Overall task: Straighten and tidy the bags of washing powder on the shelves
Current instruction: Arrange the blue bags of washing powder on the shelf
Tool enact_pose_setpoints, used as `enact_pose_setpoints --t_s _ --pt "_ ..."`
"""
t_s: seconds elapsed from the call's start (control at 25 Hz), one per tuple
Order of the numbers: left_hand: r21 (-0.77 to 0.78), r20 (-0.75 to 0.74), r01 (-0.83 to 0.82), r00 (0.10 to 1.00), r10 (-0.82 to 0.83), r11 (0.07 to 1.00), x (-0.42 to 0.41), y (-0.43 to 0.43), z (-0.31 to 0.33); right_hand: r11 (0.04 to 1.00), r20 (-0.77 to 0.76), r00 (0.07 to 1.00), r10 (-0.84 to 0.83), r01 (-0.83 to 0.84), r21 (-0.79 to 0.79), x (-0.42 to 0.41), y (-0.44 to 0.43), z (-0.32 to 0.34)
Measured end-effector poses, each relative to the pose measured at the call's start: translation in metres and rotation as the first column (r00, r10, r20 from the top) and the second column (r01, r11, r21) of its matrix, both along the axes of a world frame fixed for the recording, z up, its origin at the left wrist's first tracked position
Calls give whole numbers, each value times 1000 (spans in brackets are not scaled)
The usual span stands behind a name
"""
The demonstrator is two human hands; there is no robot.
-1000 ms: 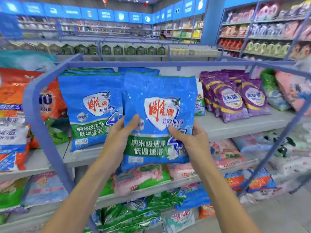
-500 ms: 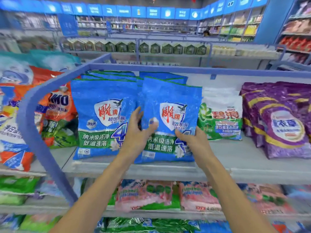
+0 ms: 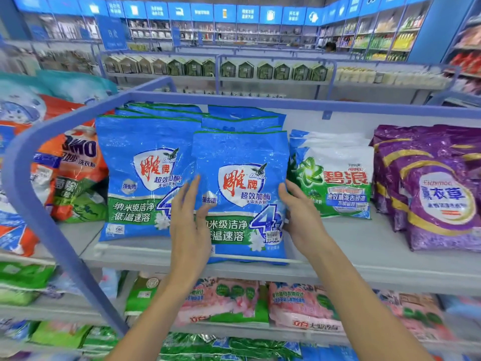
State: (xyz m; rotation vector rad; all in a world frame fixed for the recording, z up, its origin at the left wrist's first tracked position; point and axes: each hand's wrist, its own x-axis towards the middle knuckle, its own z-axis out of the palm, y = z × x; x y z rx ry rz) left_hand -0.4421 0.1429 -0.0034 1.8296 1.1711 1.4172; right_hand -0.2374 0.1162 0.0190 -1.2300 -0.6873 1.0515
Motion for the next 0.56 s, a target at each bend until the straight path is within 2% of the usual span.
enact_pose_setpoints --t_s 0.12,0.24,0.28,0.4,0.56 --pt "-84 -233 53 970 -71 995 2 -6 -4 1000 87 996 -9 9 1 -11 -3 2" --pt "-115 -444 114 883 -154 987 -3 -4 -8 997 381 924 -28 -1 74 -12 -17 -5" --pt "-134 -482 131 857 -180 982 -5 -2 -9 996 468 884 17 -55 68 -14 -23 -8" --pt "-192 -542 192 797 -267 962 -10 7 -3 972 543 815 202 -235 -8 -22 -23 -22" --pt "-227 -568 254 750 -340 940 -18 26 1 976 643 740 196 -212 -54 -22 -1 -45"
